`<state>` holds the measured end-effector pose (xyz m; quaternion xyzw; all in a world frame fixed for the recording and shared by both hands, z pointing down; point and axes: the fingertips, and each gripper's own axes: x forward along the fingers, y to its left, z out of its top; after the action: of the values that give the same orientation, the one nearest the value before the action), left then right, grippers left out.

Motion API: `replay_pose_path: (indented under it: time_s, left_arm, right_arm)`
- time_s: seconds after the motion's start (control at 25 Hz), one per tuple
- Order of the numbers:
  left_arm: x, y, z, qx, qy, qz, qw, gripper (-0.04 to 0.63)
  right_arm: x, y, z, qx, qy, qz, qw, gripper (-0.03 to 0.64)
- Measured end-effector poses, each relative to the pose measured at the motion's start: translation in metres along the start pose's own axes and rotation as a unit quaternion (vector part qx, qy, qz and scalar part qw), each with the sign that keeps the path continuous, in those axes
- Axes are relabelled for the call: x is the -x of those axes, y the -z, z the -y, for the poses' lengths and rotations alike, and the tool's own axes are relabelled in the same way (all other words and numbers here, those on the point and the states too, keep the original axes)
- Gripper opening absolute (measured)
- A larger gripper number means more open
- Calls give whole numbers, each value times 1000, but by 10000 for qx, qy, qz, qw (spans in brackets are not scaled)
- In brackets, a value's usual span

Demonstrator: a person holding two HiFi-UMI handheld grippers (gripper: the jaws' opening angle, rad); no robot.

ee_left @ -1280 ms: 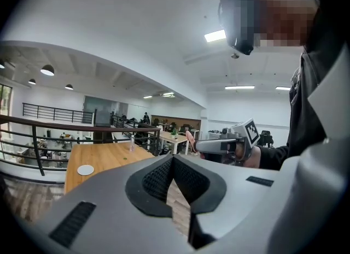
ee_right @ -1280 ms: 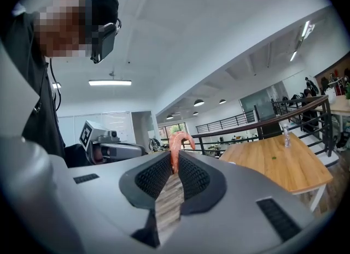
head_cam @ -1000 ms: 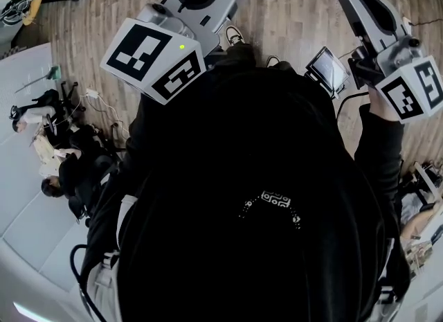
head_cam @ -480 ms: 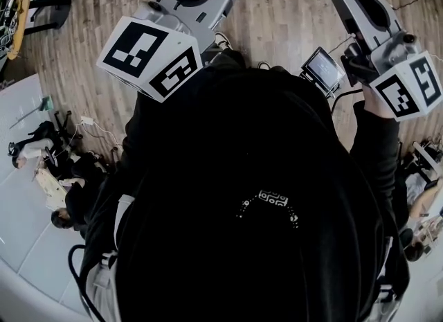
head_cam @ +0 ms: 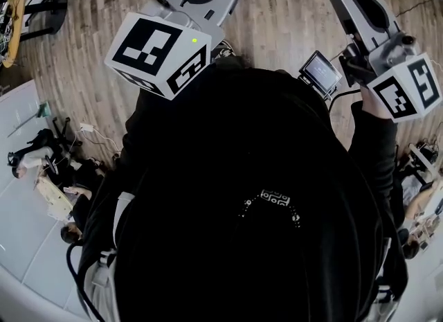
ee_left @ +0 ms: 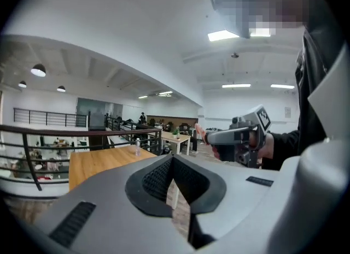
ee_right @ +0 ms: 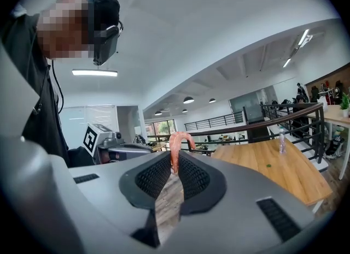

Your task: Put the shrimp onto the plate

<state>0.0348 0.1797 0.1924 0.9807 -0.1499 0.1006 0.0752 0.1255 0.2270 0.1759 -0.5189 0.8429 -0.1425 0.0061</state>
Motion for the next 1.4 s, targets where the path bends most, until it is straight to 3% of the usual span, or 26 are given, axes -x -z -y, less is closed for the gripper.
replay_pose_path:
  time_s: [0.12,0.4,0.76,0.92,1.4]
  left_arm:
    - [-1,-5,2,-238,52,-6,9997,-3]
    - [8,-12,-64,-164,162,80,9997,-3]
    - [17,-8,-97,-40,271,205,9994,-3]
    - [34,4,-137,102,55,224,9997,-3]
    - [62,21,-184,357,-464,176,9981,-3]
  right_arm:
    - [-1,-5,-4,54,27,52,10000,54]
    - [-68,-19,-7,232,158,-52,9996,54]
    - [-109,-19,-15,266,128,-209,9993,54]
    - [-151,-16,-26,278,-52,-338,9990,54]
    - [-214,-19,-34,363,-610,-490,9963,54]
